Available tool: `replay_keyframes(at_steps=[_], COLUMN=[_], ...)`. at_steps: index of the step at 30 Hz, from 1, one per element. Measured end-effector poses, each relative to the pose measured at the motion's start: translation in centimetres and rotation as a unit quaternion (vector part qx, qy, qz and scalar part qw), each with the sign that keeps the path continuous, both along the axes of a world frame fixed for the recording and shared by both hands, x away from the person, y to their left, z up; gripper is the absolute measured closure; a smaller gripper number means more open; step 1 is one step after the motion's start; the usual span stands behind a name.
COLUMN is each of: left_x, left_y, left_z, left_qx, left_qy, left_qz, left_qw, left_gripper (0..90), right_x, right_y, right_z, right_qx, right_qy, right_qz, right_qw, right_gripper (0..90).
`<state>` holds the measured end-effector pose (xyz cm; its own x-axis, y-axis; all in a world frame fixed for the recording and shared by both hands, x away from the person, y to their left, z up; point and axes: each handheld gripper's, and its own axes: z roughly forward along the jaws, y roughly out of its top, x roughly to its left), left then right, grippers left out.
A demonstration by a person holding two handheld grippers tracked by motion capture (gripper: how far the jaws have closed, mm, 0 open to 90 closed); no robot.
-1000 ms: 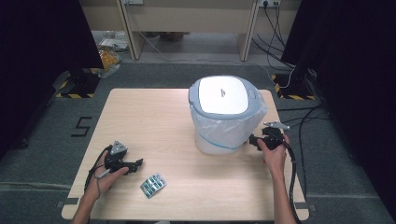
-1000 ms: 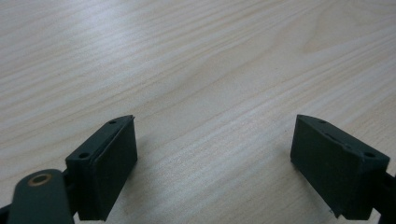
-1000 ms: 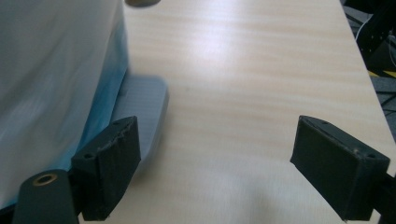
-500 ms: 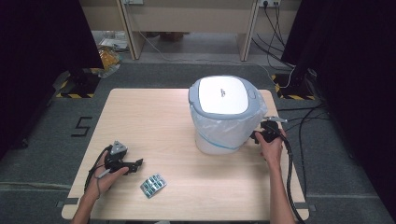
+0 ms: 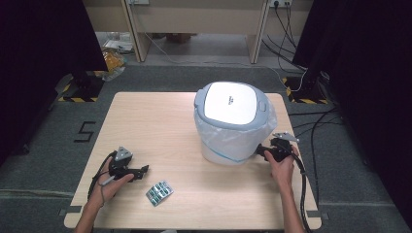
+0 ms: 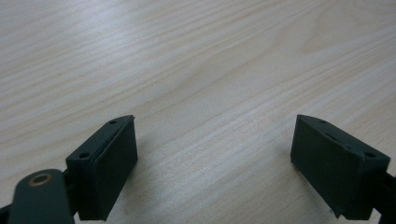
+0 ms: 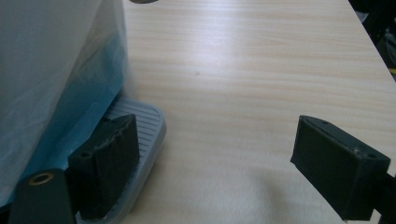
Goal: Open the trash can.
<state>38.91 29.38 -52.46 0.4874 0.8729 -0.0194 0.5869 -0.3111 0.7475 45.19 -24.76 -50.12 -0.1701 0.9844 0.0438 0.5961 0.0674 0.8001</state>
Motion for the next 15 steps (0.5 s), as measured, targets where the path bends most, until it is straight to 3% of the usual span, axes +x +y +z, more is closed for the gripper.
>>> replay_keyframes(at_steps=[8, 15], left_x=[0.0, 0.0], left_y=[0.0, 0.0], left_z=[0.0, 0.0], left_qx=[0.0, 0.0], left_qy=[0.0, 0.0], left_qz=[0.0, 0.0], left_qw=[1.0, 1.0], left_gripper=[13.9, 13.8], right_x=[-2.8, -4.8], right_y=[0.5, 1.3], right_z=[-0.2, -0.5], right_qx=[-0.004, 0.001], right_qy=[-0.008, -0.02], right_qz=[0.017, 0.012], right_qw=[0.9998, 0.9997], right_gripper=[15.1, 15.3])
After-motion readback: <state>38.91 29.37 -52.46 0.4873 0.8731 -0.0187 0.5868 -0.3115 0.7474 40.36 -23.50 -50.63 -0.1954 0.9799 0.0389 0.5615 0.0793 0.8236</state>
